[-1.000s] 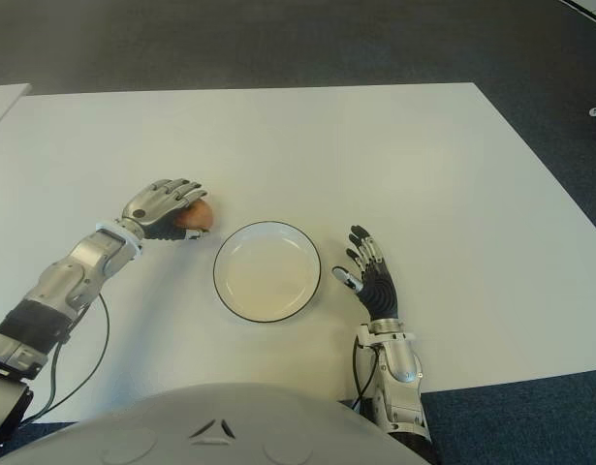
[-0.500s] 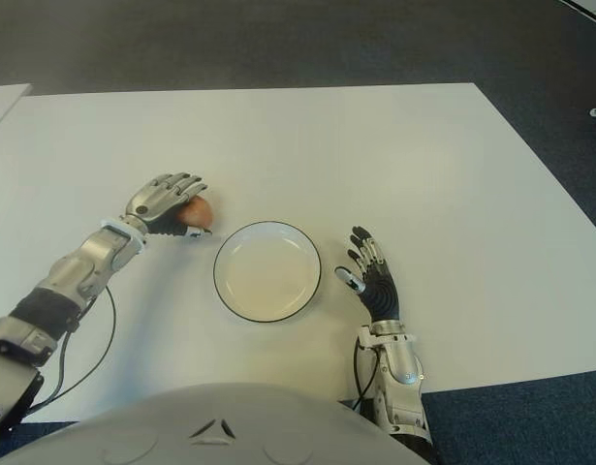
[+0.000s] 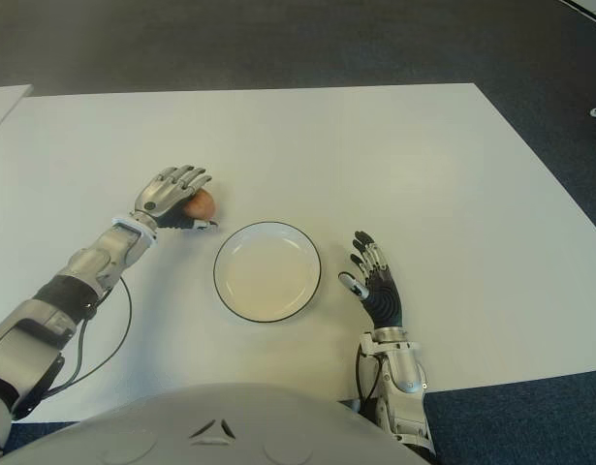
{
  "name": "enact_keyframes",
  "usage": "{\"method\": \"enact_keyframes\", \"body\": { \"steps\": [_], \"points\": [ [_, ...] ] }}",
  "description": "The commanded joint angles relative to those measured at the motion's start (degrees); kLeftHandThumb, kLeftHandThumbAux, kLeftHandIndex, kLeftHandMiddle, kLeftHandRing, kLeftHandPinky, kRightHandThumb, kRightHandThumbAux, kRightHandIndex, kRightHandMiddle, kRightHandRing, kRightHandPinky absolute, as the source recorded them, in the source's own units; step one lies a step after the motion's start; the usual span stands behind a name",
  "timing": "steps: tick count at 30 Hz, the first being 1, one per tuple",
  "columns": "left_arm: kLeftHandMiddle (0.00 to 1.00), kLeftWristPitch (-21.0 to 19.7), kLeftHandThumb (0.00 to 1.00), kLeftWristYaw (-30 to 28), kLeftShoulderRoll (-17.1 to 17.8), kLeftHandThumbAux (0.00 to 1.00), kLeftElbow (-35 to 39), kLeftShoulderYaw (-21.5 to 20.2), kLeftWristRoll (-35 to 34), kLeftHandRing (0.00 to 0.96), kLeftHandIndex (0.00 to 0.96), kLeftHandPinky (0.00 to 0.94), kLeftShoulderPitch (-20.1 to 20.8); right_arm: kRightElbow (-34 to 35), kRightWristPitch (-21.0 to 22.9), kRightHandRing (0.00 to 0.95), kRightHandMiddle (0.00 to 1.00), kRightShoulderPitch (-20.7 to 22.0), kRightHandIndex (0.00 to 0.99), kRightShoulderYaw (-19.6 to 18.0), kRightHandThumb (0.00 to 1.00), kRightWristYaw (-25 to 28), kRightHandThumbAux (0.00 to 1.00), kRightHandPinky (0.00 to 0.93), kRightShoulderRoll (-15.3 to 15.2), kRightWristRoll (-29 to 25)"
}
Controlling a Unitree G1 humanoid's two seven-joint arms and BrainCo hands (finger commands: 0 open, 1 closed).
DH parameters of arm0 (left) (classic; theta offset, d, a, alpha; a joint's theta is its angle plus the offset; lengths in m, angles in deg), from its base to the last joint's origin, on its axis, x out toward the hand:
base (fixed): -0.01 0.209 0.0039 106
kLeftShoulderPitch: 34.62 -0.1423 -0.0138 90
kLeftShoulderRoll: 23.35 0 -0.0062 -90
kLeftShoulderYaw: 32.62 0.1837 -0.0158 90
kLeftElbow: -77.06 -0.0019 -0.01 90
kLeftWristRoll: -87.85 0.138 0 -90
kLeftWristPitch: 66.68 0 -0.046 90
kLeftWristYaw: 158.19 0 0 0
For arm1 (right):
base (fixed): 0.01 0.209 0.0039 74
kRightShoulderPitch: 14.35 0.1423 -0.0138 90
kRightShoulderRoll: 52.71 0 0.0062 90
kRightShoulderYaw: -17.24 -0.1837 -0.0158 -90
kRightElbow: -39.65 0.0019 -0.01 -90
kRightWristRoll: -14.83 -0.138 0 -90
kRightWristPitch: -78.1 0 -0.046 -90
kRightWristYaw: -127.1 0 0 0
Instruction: Put the apples into the plate.
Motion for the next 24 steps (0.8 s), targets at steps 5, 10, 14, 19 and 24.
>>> {"method": "enact_keyframes", "body": {
  "steps": [5,10,14,19,24],
  "points": [
    [0.226,2.44,0.453,4.29,-3.81,0.28,-16.87,5.29,0.8,0.204,0.241,0.231,0.89,-0.98,0.62,0.0,0.0,-2.66,0.0,-0.51,0.06,0.15,0.545,0.006,-0.53,-0.01],
    [0.476,2.6,0.576,7.39,-4.17,0.352,-19.37,7.3,1.56,0.462,0.38,0.441,2.2,-1.08,0.24,0.0,0.0,-2.53,0.0,-0.86,0.056,0.6,0.541,0.007,-0.78,-0.74],
    [0.624,1.63,0.696,11.52,-4.3,0.613,-21.35,9.92,2.93,0.611,0.427,0.554,3.13,-1.35,-0.09,0.0,0.0,-2.38,0.0,-1.16,0.049,1.11,0.534,0.002,-1.13,-1.02],
    [0.723,3.77,0.736,14.8,-4.72,0.677,-24.25,11.2,1.43,0.728,0.444,0.726,3.83,-1.82,-0.59,0.0,0.005,-2.12,0.0,-1.43,0.04,1.59,0.526,0.0,-1.51,-1.34],
    [0.793,8.54,0.749,15.56,-5.5,0.687,-26.59,10.46,-2.12,0.793,0.445,0.802,4.18,-2.2,-1.0,0.0,0.009,-1.85,0.0,-1.69,0.04,2.04,0.523,0.0,-1.78,-1.84]
  ]
}}
